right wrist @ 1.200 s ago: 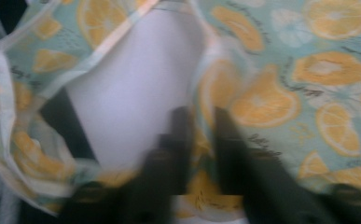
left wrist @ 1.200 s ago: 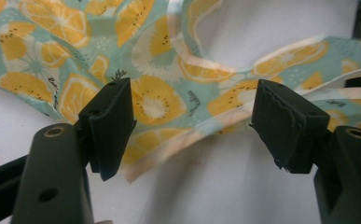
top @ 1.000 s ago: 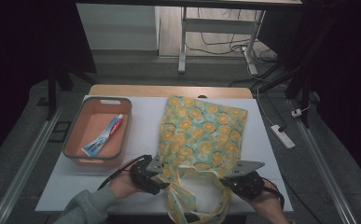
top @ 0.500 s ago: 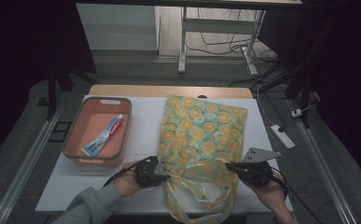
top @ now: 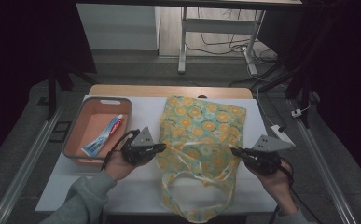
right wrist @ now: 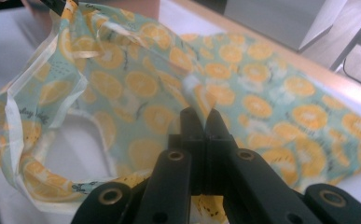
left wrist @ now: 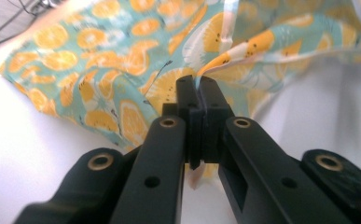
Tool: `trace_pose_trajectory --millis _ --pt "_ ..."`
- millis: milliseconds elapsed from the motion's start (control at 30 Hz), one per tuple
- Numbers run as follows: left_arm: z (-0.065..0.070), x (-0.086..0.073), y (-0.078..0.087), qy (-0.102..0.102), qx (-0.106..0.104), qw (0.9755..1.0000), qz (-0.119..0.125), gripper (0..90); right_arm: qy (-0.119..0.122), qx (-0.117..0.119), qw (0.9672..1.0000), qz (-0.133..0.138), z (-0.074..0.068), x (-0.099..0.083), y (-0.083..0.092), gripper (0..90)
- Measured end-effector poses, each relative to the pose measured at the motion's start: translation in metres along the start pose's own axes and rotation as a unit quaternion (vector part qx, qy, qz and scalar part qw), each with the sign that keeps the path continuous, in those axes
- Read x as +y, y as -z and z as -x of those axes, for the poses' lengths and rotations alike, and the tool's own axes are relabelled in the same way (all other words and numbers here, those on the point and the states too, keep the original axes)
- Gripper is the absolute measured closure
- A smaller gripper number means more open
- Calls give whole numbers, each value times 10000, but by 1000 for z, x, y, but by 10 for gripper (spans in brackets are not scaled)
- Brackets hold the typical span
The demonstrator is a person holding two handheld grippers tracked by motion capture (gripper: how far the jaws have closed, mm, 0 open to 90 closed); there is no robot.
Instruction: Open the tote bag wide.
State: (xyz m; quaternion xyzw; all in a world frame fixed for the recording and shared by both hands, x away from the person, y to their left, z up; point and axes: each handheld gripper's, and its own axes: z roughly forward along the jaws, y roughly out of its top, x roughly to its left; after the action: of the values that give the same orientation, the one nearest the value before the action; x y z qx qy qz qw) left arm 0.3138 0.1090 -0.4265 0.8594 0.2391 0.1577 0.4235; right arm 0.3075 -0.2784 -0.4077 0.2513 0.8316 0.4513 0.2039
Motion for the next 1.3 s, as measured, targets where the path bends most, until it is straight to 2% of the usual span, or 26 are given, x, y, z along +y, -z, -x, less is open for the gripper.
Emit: trace_pose_trajectory --millis 100,133,167,233,333,367,433,533,600,633,667,700,767,867,933,967,1033,1133,1167,1267,1300 --pt "-7 8 -5 108 95 9999 12 883 -49 -78 10000 -25 18 9 -14 891" --pt "-11 10 -9 124 160 9998 -26 883 -49 -78 10000 -25 18 9 -14 891" --pt "-18 14 -18 226 242 9994 -82 883 -284 -15 9996 -65 33 9 -27 891" --pt "-21 15 -23 284 241 9992 -121 883 -406 -73 9989 -220 47 6 -42 890" --pt "-29 16 -37 435 302 9980 -346 883 -775 79 9963 -363 66 -4 -63 891" --pt "-33 16 -45 505 398 9967 -503 883 -856 77 9953 -441 70 -8 -69 890" --pt "-35 15 -49 544 411 9960 -571 883 -942 17 9933 -664 77 -15 -80 890" --pt "-39 13 -54 634 295 9954 -648 885 -1105 80 9896 -922 83 -30 -95 890" --pt "-39 13 -54 641 244 9955 -648 885 -1119 167 9877 -1077 82 -37 -101 880" --pt "-39 13 -54 641 244 9955 -648 885 -1104 175 9874 -1117 80 -38 -101 838" --pt "-39 13 -54 659 222 9955 -640 886 -1069 137 9882 -1092 78 -37 -100 756" --pt "-39 13 -54 655 215 9956 -635 886 -1029 101 9896 -1003 75 -34 -96 677" --pt "-39 13 -55 657 204 9956 -638 886 -913 36 9933 -707 66 -22 -83 581" --pt "-38 13 -56 673 177 9955 -640 887 -623 151 9973 -355 45 3 -64 462" --pt "-38 14 -57 666 160 9956 -645 887 -358 285 9984 -332 25 18 -60 373" --pt "-38 14 -58 677 147 9955 -648 887 -209 334 9987 -327 15 24 -61 358" --pt "-38 14 -58 676 150 9955 -649 887 12 613 9975 -344 -5 32 -69 362" --pt "-37 14 -58 663 143 9956 -643 887 253 1146 9916 -540 -27 36 -90 414" --pt "-38 13 -57 670 143 9957 -620 887 281 1219 9899 -667 -31 35 -99 417" --pt "-39 13 -56 689 136 9956 -615 887 316 1221 9858 -1113 -35 23 -129 453" --pt "-39 13 -55 692 130 9956 -617 887 316 1221 9858 -1113 -35 23 -129 453"
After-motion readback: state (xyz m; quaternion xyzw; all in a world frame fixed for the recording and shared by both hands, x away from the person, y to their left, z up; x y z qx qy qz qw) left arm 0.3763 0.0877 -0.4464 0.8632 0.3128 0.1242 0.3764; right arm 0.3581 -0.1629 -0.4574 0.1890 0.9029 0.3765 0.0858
